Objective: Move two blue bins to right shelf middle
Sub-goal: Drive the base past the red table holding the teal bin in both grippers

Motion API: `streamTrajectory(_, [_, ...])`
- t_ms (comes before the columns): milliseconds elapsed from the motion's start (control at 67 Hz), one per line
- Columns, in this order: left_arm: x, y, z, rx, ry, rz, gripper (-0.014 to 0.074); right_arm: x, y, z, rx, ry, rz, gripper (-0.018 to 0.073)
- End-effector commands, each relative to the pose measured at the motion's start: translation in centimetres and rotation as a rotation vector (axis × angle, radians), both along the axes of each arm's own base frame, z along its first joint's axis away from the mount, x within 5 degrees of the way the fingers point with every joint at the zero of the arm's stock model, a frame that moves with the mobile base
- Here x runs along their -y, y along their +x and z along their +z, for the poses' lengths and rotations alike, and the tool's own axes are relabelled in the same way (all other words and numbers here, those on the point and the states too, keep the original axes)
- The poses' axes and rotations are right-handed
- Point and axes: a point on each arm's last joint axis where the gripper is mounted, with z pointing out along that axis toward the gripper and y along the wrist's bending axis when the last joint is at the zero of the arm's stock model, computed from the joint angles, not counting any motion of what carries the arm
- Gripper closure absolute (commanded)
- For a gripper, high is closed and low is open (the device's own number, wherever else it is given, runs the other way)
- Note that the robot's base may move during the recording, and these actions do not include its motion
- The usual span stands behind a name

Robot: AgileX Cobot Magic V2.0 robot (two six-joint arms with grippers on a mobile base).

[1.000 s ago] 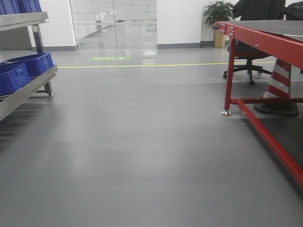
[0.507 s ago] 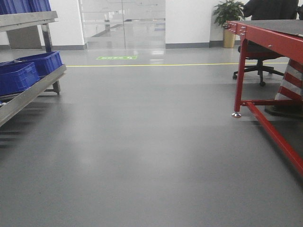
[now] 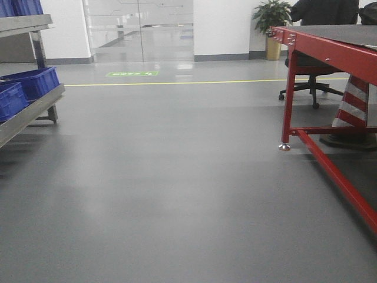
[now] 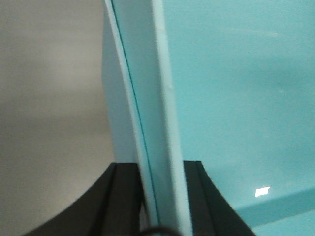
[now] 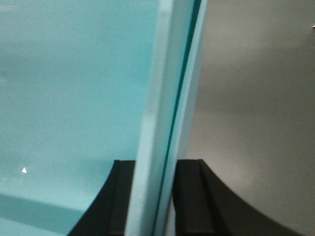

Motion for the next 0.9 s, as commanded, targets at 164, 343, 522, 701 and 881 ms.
streamTrajectory(164, [0.11, -1.23, 2.0, 0.1, -0.067, -0.029, 0.0707, 0.45, 0.1, 1.24, 0.101, 0.019, -0.025, 0.0721])
streamTrajectory(343, [0.11, -1.23, 2.0, 0.1, -0.067, -0.029, 0.0707, 0.45, 0.1, 1.24, 0.101, 0.019, -0.025, 0.0721])
streamTrajectory(522, [0.11, -1.23, 2.0, 0.1, -0.067, -0.029, 0.0707, 0.45, 0.1, 1.24, 0.101, 0.019, -0.025, 0.0721])
streamTrajectory(701, [0.11, -1.23, 2.0, 0.1, -0.067, -0.029, 0.0707, 0.45, 0.1, 1.24, 0.101, 0.019, -0.025, 0.0721])
streamTrajectory(881, [0.11, -1.23, 2.0, 0.1, -0.067, -0.029, 0.0707, 0.45, 0.1, 1.24, 0.101, 0.019, -0.025, 0.0721])
